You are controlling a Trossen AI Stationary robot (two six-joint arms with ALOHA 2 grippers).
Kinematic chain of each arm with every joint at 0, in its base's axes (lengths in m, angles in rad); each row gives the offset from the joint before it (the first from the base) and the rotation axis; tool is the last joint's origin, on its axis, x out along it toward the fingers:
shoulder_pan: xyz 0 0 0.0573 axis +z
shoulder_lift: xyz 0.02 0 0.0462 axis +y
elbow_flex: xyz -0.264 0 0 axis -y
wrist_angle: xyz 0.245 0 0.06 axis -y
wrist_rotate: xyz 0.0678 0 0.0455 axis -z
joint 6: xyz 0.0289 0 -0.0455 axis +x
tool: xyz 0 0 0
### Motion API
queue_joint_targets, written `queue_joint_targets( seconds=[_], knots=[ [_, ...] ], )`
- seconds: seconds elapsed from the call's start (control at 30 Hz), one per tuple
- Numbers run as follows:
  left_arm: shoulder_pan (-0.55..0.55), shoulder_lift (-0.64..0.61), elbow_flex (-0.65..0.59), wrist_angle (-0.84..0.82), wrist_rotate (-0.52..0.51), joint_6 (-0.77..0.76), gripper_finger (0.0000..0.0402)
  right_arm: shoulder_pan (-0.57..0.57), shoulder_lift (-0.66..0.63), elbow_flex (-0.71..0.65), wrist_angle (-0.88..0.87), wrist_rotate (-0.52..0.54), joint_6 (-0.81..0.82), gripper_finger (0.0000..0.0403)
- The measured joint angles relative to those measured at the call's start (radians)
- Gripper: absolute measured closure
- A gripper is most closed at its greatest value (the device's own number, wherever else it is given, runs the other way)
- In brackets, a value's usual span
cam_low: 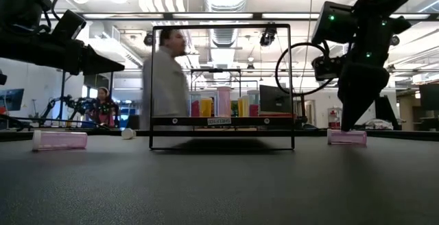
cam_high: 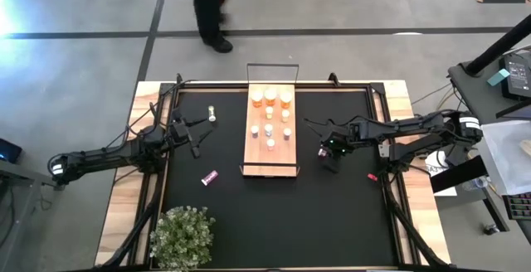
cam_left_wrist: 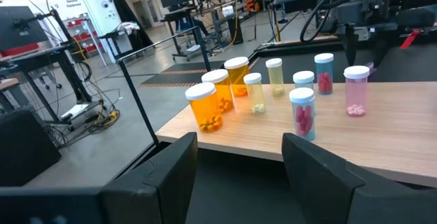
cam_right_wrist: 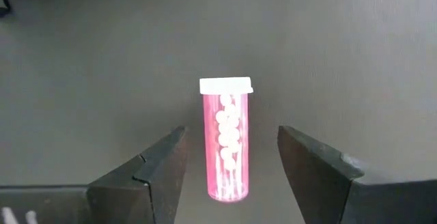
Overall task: Pick and place medicine bottles onto shelf by color
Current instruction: Put the bottom pink medicine bottle on the shelf aligned with the other pink medicine bottle
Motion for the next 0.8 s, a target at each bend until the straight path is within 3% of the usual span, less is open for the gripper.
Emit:
queue_joint_targets(
  seconds=[0.3,0.8],
  knots=[
    [0.0,0.0,0.0,0.0,0.0,0.0,0.0203,0.0,0.002,-0.012,0.038,0.0,0.0,0.0184],
    [0.0,0.0,0.0,0.0,0.0,0.0,0.0203,0.0,0.14,0.024,0.05,0.017,-0.041,0.0194]
  ],
)
